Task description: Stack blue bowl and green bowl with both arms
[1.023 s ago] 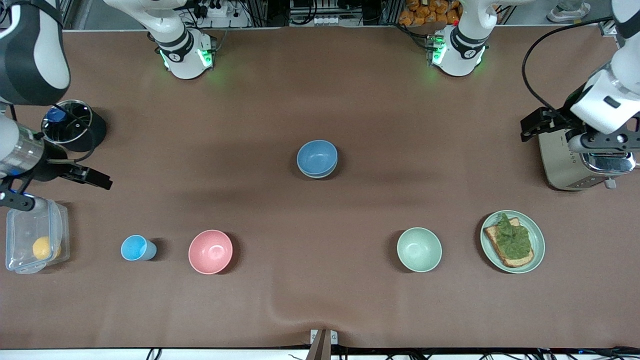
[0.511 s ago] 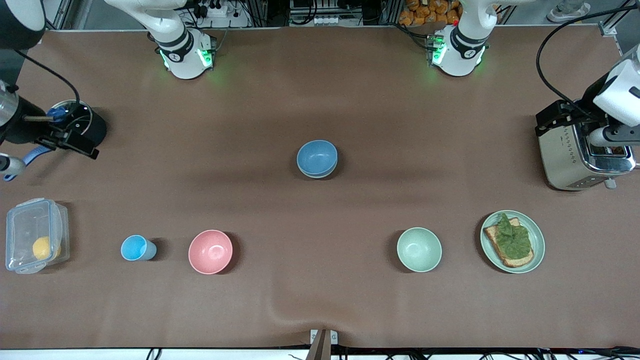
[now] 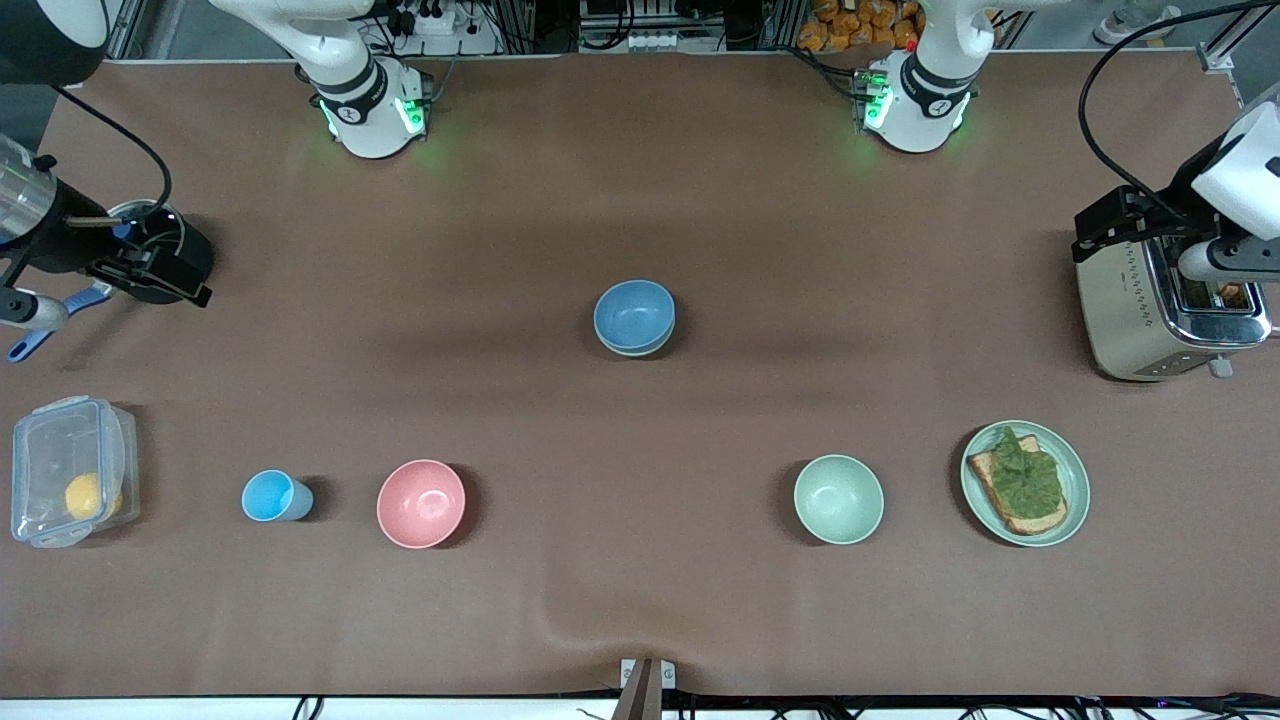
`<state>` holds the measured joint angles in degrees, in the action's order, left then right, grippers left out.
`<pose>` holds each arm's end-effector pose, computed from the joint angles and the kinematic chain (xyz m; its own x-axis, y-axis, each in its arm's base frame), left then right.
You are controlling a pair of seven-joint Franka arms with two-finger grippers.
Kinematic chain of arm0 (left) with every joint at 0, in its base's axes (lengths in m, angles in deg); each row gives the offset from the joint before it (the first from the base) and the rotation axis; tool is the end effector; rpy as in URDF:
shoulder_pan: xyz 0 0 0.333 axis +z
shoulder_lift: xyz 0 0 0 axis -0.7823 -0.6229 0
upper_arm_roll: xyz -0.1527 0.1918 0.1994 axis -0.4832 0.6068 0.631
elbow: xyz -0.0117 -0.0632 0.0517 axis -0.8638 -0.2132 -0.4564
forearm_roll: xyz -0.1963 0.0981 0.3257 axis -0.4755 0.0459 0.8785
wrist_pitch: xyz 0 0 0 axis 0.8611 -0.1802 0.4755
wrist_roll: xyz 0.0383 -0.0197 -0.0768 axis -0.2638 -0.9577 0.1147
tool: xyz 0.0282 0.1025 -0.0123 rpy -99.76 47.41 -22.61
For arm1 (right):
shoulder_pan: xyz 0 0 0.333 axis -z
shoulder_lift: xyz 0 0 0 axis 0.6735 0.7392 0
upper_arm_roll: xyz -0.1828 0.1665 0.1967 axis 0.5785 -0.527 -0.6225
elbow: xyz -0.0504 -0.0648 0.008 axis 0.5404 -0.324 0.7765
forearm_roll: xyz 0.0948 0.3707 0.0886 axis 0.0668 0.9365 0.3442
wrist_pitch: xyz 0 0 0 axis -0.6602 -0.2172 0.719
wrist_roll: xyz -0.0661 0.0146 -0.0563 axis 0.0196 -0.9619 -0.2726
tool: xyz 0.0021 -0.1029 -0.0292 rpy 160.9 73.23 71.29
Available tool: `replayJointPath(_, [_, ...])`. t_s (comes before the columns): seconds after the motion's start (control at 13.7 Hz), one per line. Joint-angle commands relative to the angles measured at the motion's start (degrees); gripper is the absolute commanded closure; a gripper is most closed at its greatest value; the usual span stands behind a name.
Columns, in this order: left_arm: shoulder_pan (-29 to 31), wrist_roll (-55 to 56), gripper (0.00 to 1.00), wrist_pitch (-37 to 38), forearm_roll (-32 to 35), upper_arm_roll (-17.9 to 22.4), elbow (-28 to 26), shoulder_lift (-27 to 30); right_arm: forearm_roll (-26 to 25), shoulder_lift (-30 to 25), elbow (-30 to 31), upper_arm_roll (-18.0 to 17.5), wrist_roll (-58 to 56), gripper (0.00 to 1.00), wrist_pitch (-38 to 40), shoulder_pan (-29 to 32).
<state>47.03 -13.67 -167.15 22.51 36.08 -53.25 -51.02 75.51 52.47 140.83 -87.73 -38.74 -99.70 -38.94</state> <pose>0.5496 -0.0427 0.6279 0.9966 -0.0785 -0.0254 -0.0784 -0.9969 0.0037 0.5630 0.0163 0.5963 0.9708 -0.2391 -0.0180 -0.2394 -0.9707 -0.0198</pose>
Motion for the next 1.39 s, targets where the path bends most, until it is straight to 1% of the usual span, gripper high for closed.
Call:
replayJointPath(0.0, [0.0, -2.0, 0.0, 1.3, -0.6, 0.4, 1.2, -0.7, 1.3, -1.8, 1.8, -0.8, -0.8, 0.0, -0.8, 1.5])
replayJointPath(0.37, [-0.1, -1.2, 0.0, 1.3, -0.6, -0.2, 0.9, -0.6, 1.3, -1.7, 1.5, -0.9, -0.7, 0.0, -0.5, 1.3])
replayJointPath(1.32, [-0.1, -1.8, 0.0, 1.4, -0.6, -0.2, 0.7, -0.6, 1.3, -1.6, 1.4, -0.9, 0.3, 0.0, 0.0, 1.5])
